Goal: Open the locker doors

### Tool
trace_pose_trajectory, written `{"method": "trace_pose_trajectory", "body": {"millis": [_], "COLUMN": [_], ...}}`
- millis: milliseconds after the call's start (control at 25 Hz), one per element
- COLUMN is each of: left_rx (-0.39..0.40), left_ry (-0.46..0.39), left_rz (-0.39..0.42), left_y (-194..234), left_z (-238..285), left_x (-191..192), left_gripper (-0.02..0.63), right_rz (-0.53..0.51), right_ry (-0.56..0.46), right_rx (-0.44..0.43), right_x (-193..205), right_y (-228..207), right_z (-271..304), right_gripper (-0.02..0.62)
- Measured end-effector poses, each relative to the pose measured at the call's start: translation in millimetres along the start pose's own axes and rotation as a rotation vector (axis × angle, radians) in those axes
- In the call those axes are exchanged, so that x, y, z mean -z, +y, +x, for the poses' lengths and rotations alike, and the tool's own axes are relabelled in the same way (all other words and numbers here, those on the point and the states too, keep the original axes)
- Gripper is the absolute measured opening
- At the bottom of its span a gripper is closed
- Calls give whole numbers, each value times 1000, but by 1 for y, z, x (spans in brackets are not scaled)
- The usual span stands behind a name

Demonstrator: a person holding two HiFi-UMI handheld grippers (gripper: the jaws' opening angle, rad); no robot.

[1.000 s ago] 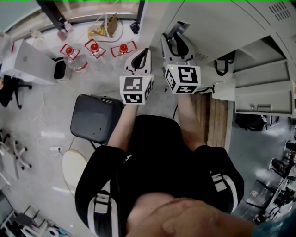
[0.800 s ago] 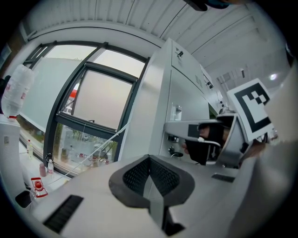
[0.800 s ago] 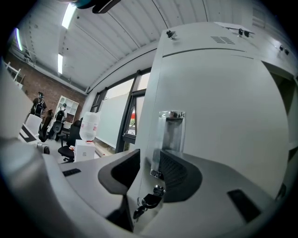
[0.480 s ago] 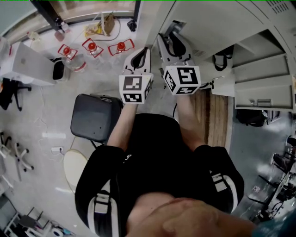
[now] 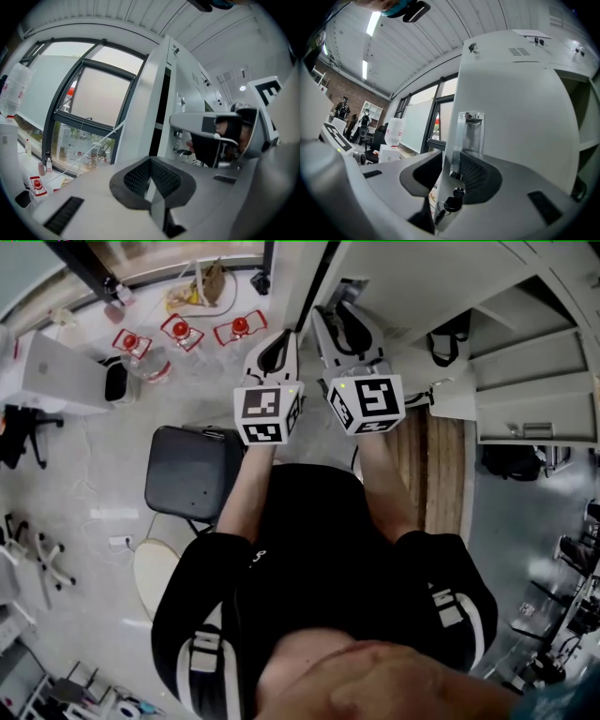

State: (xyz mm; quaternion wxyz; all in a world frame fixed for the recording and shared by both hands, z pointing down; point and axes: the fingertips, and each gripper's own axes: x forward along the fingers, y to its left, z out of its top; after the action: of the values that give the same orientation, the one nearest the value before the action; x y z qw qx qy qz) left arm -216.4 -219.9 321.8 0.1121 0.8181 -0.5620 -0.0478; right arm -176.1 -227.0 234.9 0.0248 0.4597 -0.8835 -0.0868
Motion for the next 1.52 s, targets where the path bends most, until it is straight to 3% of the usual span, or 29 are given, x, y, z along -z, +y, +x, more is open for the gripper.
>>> {"method": "trace_pose_trajectory", "body": {"millis": [200, 440, 920, 1520], "left_rx": [2, 45, 140, 177], "left_ry": [8, 23, 49, 117], "left_rz": [-10, 95, 44, 80], "left_y": [0, -9, -41, -92], "left_z": [-5, 3, -2, -38], "left_x": [3, -1, 18, 39], "left_gripper": [9, 9, 9, 9], "right_rz": [-22, -7, 31, 48], "right_ry": [-7, -20, -9, -38], "right_rx": [0, -9, 19, 3], "right_x": [-1, -3, -5, -1], "right_y": [5, 8, 9, 7], "right_z": [-14, -30, -58, -119], "right_gripper": [127, 127, 127, 133]}}
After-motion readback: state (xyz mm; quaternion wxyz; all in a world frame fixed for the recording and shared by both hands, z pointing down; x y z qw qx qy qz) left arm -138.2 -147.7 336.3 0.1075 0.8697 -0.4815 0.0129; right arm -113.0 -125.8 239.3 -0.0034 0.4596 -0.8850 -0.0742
